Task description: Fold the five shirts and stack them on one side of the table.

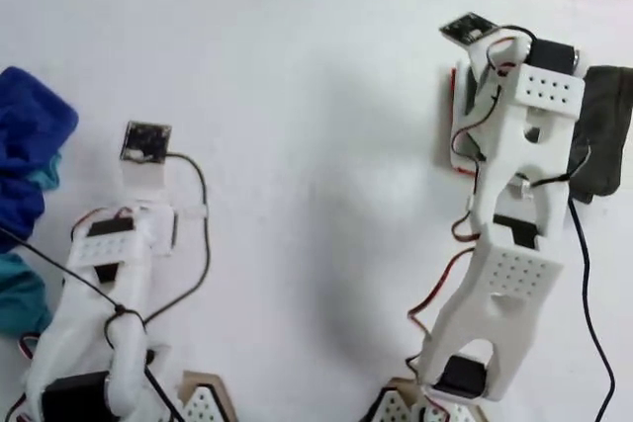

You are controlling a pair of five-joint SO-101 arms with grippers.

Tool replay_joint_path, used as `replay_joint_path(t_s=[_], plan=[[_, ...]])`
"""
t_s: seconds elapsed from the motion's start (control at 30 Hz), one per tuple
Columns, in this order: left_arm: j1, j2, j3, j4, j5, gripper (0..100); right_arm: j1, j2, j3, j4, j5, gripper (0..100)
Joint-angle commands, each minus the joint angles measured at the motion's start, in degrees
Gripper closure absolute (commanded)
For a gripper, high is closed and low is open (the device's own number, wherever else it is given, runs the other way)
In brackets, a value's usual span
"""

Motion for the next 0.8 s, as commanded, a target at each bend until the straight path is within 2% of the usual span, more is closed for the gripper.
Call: replay_joint_path(t_s=[0.0,0.13,0.2,0.3,0.47,0.57,0.63,0.77], plan=[[-0.26,-1.67,-0.13,-0.79,0.35,97,0.31,-4.53,-0.53,1.19,-0.09,95.7],[-0.26,-1.67,-0.13,-0.79,0.35,97,0.75,-5.32,-2.11,1.19,0.18,78.9],[-0.26,-1.67,-0.13,-0.79,0.35,97,0.84,-6.02,-4.92,1.19,-0.18,75.5],[-0.26,-1.67,-0.13,-0.79,0.35,97,0.40,-8.75,-10.37,1.19,-1.32,78.0],[-0.26,-1.67,-0.13,-0.79,0.35,97,-0.66,-13.58,-20.66,-1.89,-10.46,86.9],[-0.26,-1.67,-0.13,-0.79,0.35,97,0.22,-10.95,-20.84,-10.51,-18.99,99.3],[-0.26,-1.67,-0.13,-0.79,0.35,97,0.66,-6.90,-18.73,-17.36,-22.42,95.8],[-0.26,-1.67,-0.13,-0.79,0.35,97,0.84,5.14,-15.03,-30.20,-22.42,98.0]])
